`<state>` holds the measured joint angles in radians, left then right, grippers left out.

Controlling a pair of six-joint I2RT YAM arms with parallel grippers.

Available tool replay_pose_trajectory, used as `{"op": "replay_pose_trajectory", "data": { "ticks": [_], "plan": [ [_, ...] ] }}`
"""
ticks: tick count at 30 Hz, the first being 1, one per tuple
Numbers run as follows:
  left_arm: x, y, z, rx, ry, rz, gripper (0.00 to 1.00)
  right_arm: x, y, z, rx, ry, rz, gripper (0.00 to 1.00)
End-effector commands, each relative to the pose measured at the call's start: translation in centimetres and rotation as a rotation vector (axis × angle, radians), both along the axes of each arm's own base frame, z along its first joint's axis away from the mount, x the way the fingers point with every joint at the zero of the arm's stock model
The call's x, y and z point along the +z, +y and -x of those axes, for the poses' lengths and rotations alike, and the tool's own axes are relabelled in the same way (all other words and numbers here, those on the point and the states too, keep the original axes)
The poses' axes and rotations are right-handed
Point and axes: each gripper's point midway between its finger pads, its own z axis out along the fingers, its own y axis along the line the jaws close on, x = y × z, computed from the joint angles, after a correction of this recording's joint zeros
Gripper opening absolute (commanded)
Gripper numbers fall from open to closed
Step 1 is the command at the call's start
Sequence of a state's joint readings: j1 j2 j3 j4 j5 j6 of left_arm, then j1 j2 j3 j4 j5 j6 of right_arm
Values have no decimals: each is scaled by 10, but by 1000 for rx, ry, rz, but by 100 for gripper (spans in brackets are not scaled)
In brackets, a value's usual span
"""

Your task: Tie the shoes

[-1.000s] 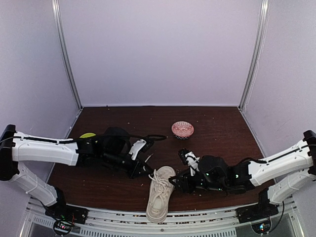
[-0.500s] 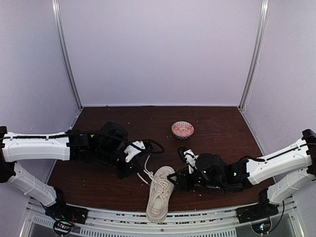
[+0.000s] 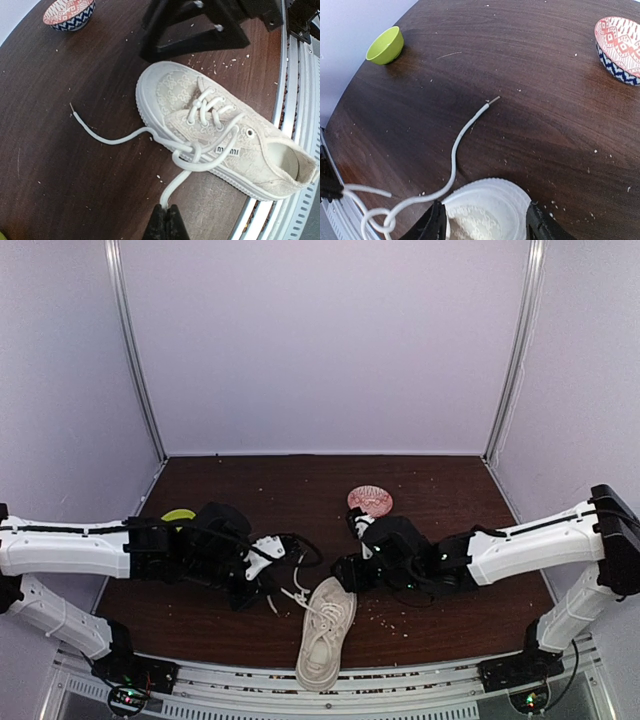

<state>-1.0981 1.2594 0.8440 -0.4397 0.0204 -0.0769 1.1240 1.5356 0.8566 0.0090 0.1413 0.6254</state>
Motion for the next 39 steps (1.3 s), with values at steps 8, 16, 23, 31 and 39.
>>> {"op": "replay_pose_trajectory", "data": {
  "ticks": [8, 16, 23, 31, 39],
  "plan": [
    [-13, -17, 10, 129, 167, 273, 0, -25, 41, -55, -122, 40, 259, 52],
    [-30, -19, 17, 119, 212, 299, 0, -54, 77, -72, -107, 69, 316, 54],
    [-36, -20, 21, 102, 218, 307, 0, -67, 99, -68, -14, 87, 339, 52],
    [-42, -21, 22, 96, 230, 300, 0, -87, 103, -66, 38, 90, 415, 39],
    [-40, -21, 22, 97, 227, 308, 0, -100, 101, -71, 35, 79, 467, 29]
  ]
}}
